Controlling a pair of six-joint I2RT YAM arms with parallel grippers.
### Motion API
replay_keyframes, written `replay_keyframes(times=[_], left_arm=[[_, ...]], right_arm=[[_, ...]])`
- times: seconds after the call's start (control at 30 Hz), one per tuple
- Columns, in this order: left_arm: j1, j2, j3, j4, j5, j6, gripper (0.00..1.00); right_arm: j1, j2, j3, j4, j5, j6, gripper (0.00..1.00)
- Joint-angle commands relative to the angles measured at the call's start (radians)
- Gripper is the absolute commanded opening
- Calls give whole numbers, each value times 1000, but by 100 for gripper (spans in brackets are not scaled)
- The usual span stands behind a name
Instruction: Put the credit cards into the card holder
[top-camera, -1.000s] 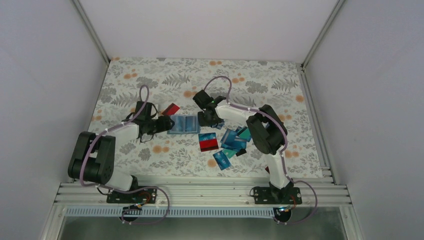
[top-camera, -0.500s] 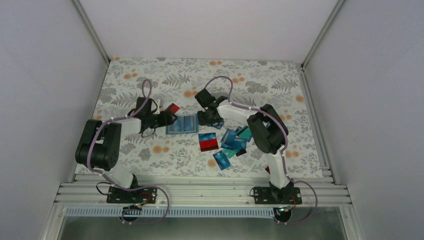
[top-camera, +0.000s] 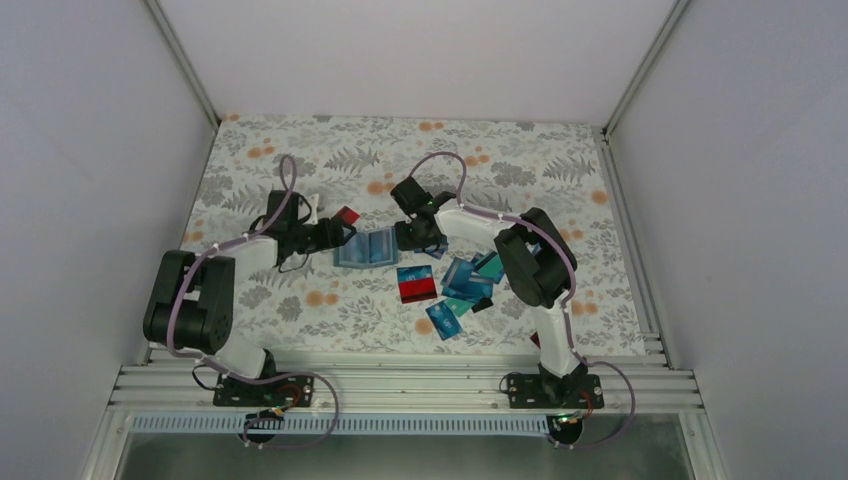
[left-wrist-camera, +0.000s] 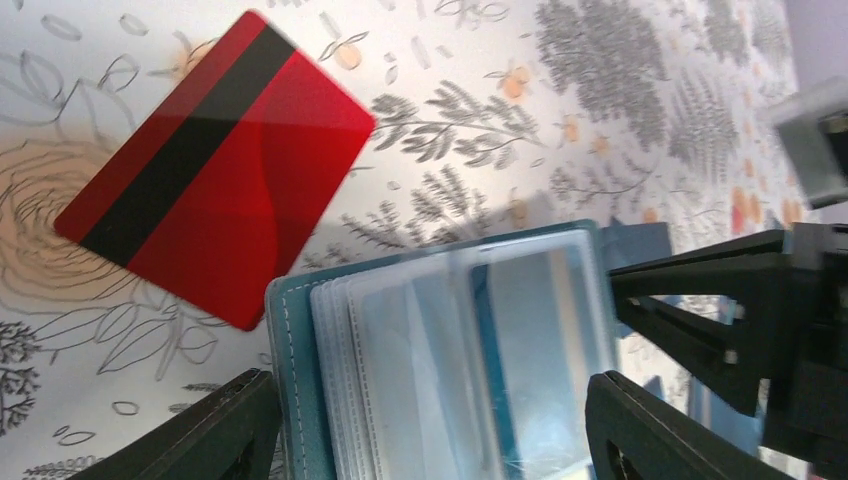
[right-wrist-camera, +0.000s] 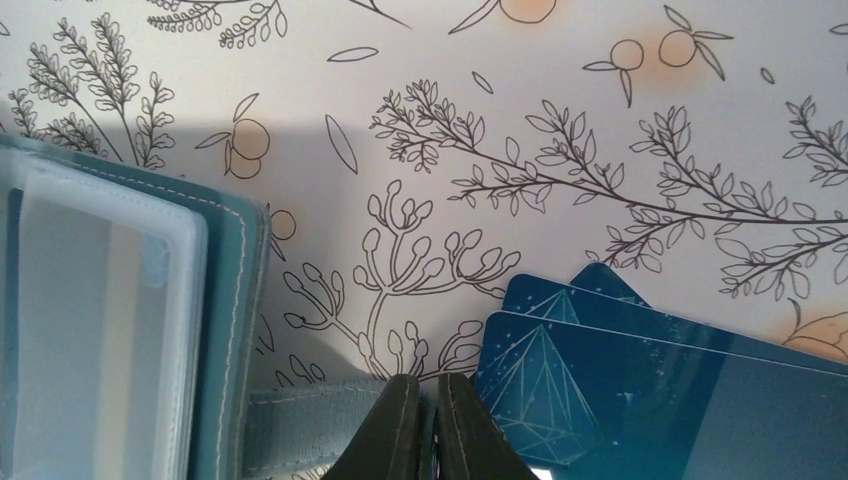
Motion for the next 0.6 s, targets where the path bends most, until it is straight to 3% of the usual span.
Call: replay_keyframes(times=[0.0,0.57], left_arm=[[-4,-49,44,-23,68,-16,76],[-95,-45,71,60,153,-121,76]], right_arm=[[-2,25,3,20,-23,-14,4],[-4,34,11,27,-37,-1,4]])
